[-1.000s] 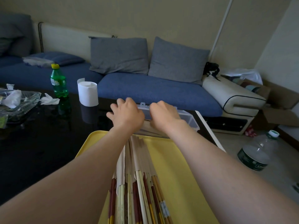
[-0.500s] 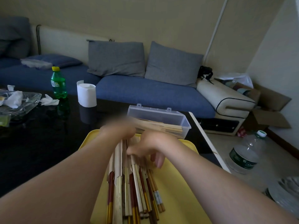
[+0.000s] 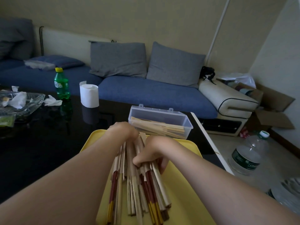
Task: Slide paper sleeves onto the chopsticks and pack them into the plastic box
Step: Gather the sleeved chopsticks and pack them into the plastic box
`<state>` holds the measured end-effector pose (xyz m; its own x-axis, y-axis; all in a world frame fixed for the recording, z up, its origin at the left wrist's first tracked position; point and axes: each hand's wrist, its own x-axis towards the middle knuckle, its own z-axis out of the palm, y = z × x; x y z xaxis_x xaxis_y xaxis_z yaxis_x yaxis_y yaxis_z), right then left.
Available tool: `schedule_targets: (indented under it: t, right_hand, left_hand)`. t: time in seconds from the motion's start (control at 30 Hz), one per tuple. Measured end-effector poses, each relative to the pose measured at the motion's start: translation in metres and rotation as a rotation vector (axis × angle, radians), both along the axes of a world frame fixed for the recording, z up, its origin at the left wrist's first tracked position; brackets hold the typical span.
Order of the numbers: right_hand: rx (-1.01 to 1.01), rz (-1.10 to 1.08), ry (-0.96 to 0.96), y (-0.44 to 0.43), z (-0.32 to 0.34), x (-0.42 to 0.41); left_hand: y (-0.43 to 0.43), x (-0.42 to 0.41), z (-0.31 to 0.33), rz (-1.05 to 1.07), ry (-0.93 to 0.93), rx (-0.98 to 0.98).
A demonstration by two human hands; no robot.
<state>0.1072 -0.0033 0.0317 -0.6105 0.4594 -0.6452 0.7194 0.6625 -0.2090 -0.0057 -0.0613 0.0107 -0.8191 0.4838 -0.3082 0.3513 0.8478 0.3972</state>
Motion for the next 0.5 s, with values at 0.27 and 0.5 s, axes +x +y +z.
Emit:
schedule_targets:
  t: [0.27,0.5]
  right_hand:
    - [-0.002,-0.022,0.04,0.023,-0.003,0.003]
    - [-0.124,-0.155,0.046,0.04,-0.01,0.009]
  left_hand:
    - [-0.001,-0.007,-0.004,0.032,0.173,0.076]
    - [0.003,-0.006,-0.003,0.039,0.277,0.153]
